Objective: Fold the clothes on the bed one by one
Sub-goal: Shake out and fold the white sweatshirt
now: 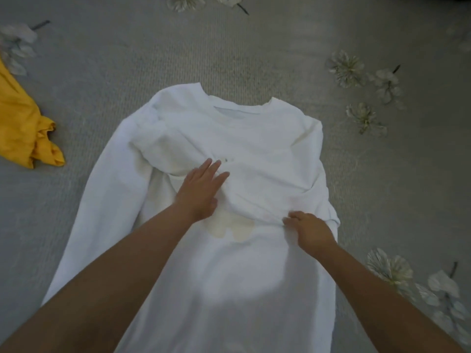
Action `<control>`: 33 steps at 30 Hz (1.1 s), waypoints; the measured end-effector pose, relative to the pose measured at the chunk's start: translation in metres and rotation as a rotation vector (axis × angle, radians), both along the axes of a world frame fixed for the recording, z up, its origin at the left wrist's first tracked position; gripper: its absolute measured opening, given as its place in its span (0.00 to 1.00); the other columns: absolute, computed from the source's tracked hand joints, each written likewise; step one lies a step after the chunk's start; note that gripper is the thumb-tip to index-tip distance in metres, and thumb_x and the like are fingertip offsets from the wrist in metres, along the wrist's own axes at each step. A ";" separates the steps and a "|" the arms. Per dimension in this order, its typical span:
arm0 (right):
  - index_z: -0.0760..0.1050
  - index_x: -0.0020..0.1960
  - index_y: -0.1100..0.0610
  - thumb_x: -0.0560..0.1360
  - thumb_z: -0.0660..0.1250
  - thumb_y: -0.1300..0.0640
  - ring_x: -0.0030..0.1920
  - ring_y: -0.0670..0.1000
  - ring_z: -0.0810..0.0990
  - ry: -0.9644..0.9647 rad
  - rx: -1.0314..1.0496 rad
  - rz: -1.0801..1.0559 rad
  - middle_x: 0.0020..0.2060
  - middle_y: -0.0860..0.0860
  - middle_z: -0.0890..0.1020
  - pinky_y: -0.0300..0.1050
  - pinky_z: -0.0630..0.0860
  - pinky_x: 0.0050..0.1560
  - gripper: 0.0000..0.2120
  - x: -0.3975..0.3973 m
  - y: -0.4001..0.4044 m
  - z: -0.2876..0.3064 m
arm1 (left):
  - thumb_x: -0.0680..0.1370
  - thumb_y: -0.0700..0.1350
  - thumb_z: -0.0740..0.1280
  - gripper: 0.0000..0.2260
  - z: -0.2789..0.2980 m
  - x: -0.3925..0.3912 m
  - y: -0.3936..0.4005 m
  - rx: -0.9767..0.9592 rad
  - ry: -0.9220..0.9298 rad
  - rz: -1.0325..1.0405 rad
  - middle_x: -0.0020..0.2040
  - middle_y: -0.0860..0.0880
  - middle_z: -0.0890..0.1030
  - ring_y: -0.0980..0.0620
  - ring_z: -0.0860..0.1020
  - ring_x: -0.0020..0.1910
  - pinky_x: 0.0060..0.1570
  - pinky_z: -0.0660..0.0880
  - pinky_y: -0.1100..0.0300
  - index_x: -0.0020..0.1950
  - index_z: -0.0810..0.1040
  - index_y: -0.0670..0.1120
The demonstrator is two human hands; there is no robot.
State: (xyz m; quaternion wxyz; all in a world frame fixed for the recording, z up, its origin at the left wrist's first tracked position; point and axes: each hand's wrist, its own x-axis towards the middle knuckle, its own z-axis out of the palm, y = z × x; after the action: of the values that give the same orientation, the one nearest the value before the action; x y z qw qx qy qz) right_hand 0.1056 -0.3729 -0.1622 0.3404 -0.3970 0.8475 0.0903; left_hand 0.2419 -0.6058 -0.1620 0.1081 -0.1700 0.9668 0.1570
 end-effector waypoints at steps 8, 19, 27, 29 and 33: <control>0.60 0.72 0.61 0.74 0.57 0.68 0.72 0.55 0.60 0.290 -0.266 -0.011 0.72 0.57 0.62 0.47 0.56 0.69 0.26 -0.103 -0.050 0.022 | 0.80 0.48 0.52 0.12 -0.002 -0.036 -0.012 -0.260 -0.353 -0.041 0.57 0.50 0.77 0.49 0.76 0.56 0.56 0.65 0.54 0.59 0.71 0.48; 0.77 0.51 0.61 0.76 0.56 0.62 0.60 0.59 0.71 0.569 0.117 0.004 0.49 0.59 0.79 0.52 0.58 0.67 0.12 -0.210 -0.093 0.004 | 0.71 0.41 0.64 0.09 -0.007 -0.066 -0.016 -0.270 -0.206 -0.324 0.52 0.44 0.77 0.45 0.76 0.55 0.59 0.68 0.44 0.50 0.77 0.45; 0.61 0.68 0.65 0.78 0.55 0.62 0.70 0.62 0.59 0.537 -0.012 -0.434 0.68 0.64 0.64 0.57 0.55 0.69 0.19 -0.246 -0.066 -0.020 | 0.64 0.37 0.62 0.07 -0.012 -0.064 -0.007 -0.266 0.129 -0.261 0.44 0.40 0.82 0.42 0.81 0.37 0.37 0.68 0.53 0.37 0.80 0.41; 0.62 0.67 0.67 0.77 0.56 0.62 0.68 0.63 0.62 0.493 -0.149 -0.427 0.67 0.64 0.65 0.56 0.58 0.66 0.20 -0.222 -0.056 -0.028 | 0.64 0.41 0.61 0.15 -0.020 -0.043 -0.003 -0.114 -0.025 -0.261 0.49 0.37 0.82 0.39 0.82 0.43 0.37 0.77 0.50 0.42 0.82 0.38; 0.70 0.61 0.72 0.71 0.68 0.57 0.64 0.71 0.68 0.404 -0.463 -0.138 0.63 0.70 0.70 0.66 0.64 0.63 0.25 -0.143 -0.023 -0.026 | 0.68 0.43 0.53 0.19 -0.021 -0.050 -0.005 0.042 0.051 -0.121 0.44 0.34 0.81 0.36 0.81 0.40 0.35 0.79 0.44 0.42 0.81 0.34</control>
State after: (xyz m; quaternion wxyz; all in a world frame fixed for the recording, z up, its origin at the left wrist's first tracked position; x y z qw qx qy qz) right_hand -0.0374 -0.3954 -0.1880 0.0711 -0.3797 0.9209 -0.0514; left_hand 0.1919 -0.6106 -0.1834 0.0965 -0.1047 0.9743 0.1745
